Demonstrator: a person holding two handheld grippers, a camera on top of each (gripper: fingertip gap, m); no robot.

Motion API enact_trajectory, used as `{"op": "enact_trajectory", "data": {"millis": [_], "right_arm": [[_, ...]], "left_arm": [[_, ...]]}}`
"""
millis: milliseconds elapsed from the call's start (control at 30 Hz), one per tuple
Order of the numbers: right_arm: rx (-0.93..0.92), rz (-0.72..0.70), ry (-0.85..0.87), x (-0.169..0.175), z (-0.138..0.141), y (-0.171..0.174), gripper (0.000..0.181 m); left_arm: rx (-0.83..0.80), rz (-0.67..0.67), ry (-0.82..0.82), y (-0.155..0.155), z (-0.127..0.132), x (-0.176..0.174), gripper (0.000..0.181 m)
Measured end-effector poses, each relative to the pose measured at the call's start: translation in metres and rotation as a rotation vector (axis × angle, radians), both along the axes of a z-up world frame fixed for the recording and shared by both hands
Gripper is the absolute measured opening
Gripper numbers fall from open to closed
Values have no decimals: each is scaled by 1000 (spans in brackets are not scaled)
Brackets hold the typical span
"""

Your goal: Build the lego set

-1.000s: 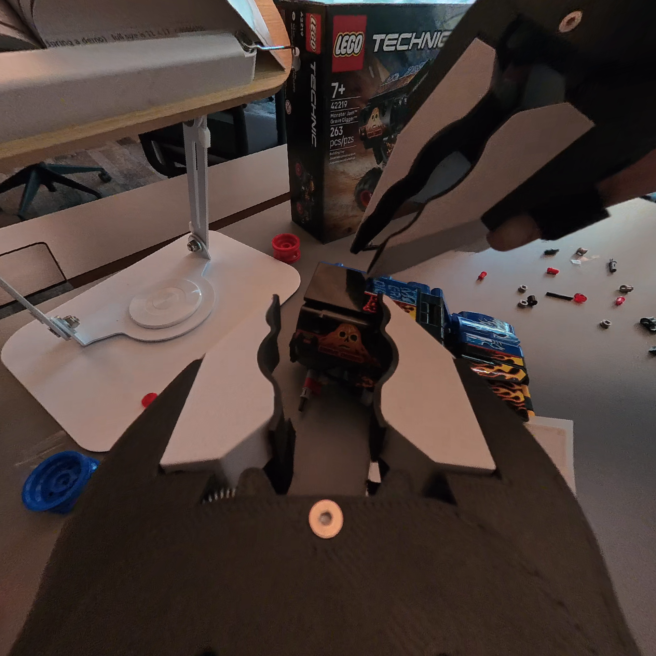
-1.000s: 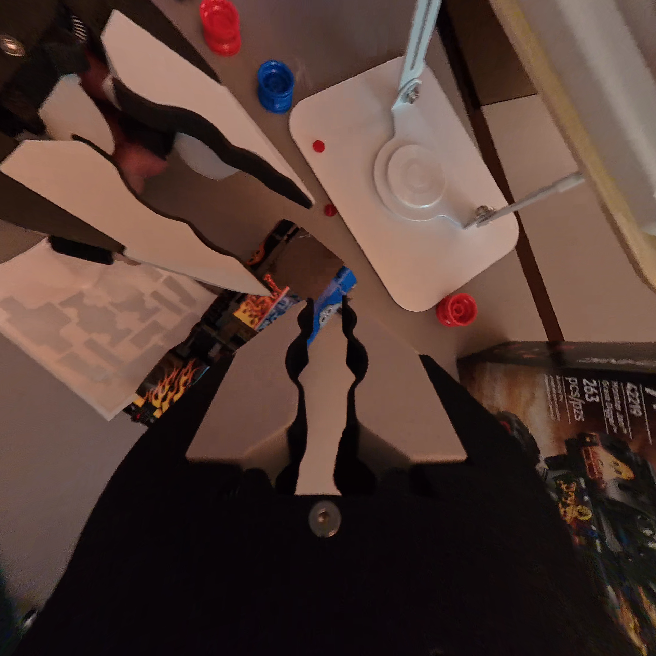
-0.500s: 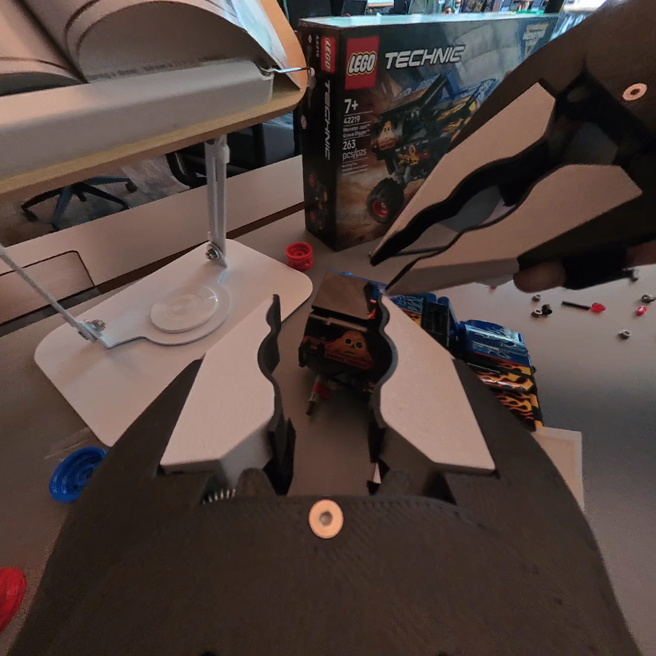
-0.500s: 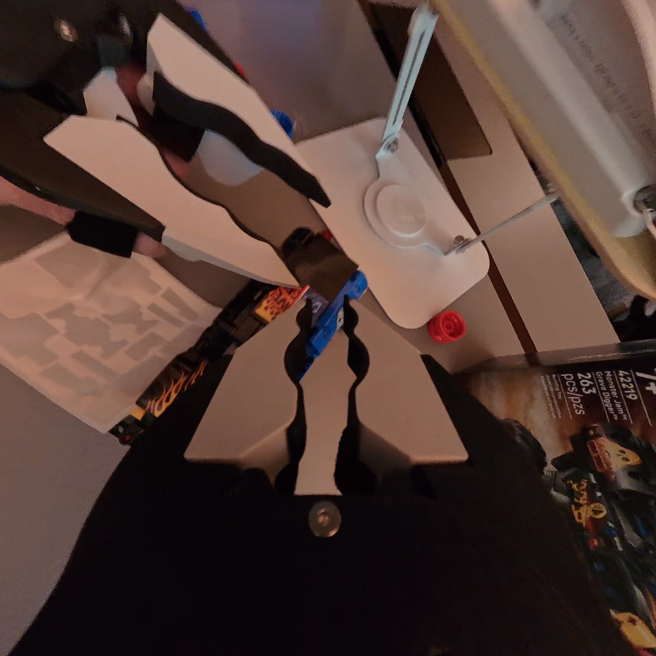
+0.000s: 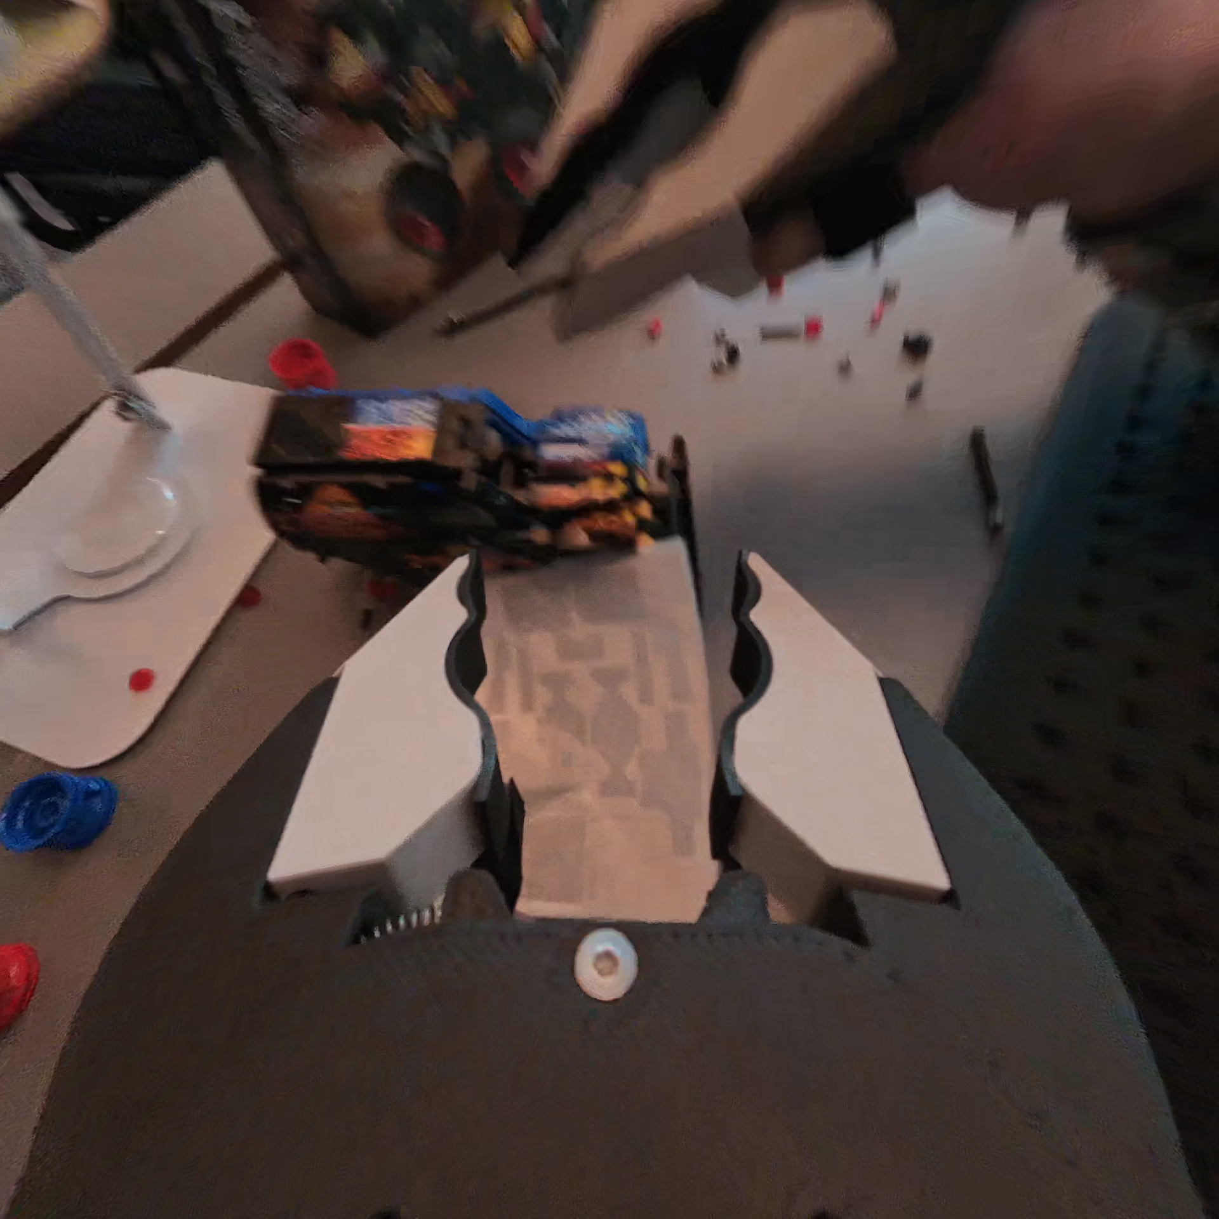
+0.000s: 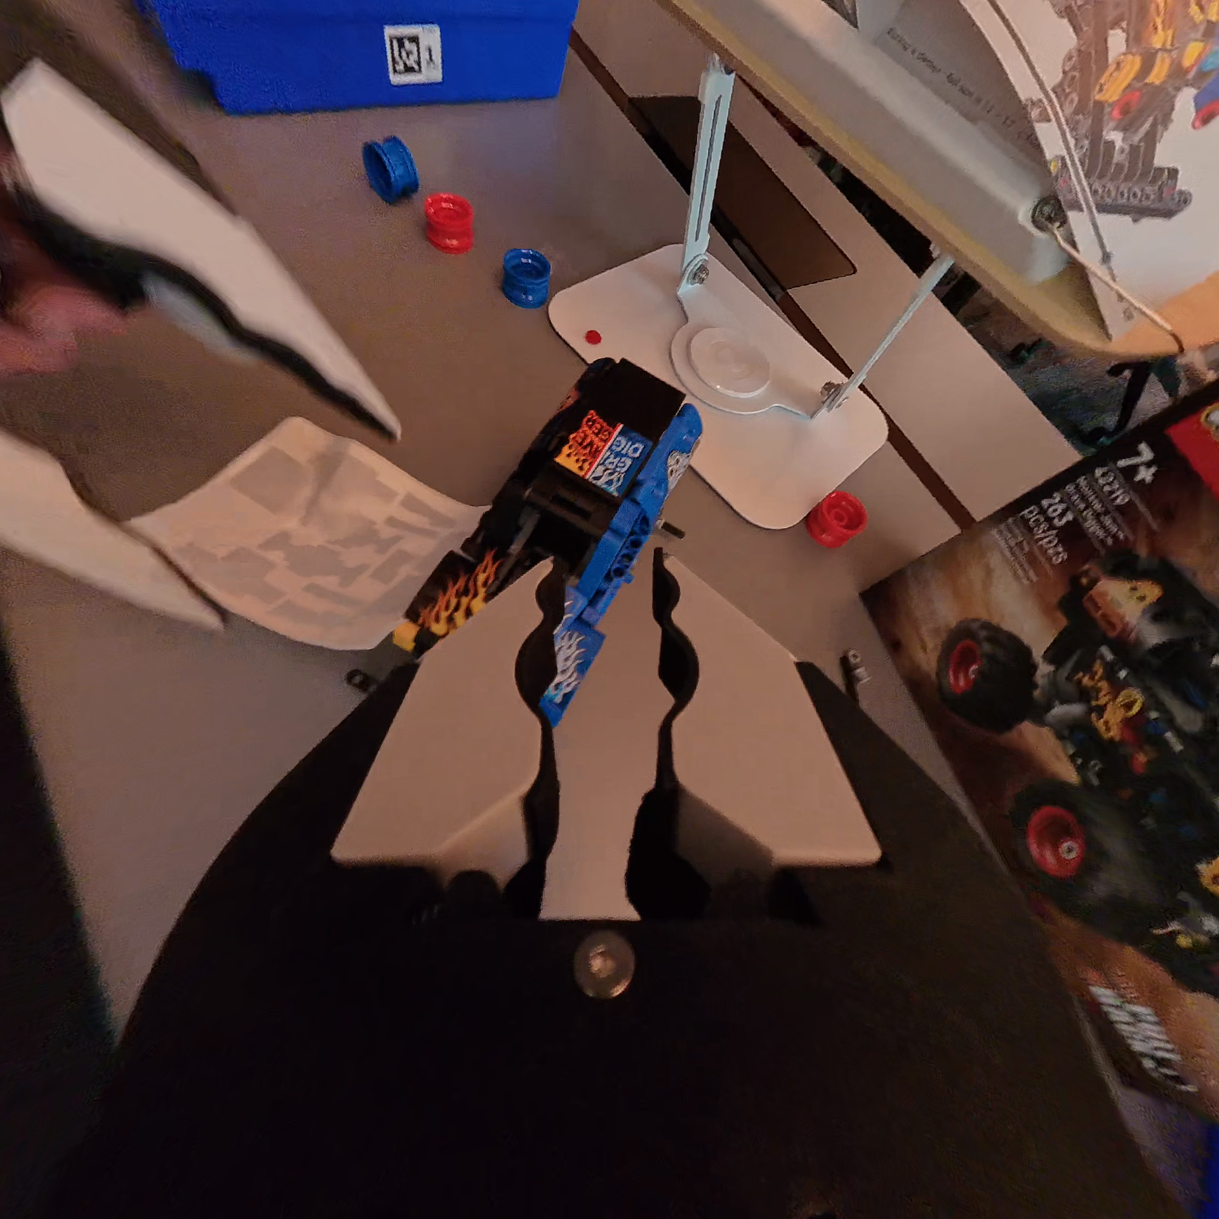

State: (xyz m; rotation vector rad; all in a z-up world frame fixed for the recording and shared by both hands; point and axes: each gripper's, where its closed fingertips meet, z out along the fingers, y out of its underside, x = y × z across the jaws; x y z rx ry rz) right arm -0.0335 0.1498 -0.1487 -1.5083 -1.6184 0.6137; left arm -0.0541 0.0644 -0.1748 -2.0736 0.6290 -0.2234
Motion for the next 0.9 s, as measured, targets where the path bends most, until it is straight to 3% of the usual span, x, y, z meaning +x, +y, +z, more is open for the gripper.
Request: {"op": "enact_trajectory", "data": {"millis": [100,167,200,267,300,400,533,633,700,900], "right_arm": [[-44,-19,40,9,-5,-8,24],[-47,-22,61,11,-8,-13,21],[-50,-26,66,11,-10,-15,21],[-50,-27,82,14,-11,-19,18],[-54,-24,91,15,-9,-21,18],[-68,4,159,19,3,-32,23],[-206,70,288,19,25,-52,34],[-451,187,426,12,42,-79,48],[-616,270,471,7,46,-97,52],[-748,421,509,-9,52,-135,0]], "left_arm": [[-2,21,357,-7,-44,4,75],[-23,18,432,-7,-65,8,66],[-27,29,491,-6,-73,4,50],[11,57,578,-3,-75,-7,0],[19,60,557,-3,-72,-9,0],[90,38,281,-12,-30,-4,0],[181,-62,-421,-34,58,-6,0],[228,-141,-875,-48,109,-27,0],[228,-138,-968,-48,115,-34,0],[224,-177,-1129,-46,123,-29,0]]}}
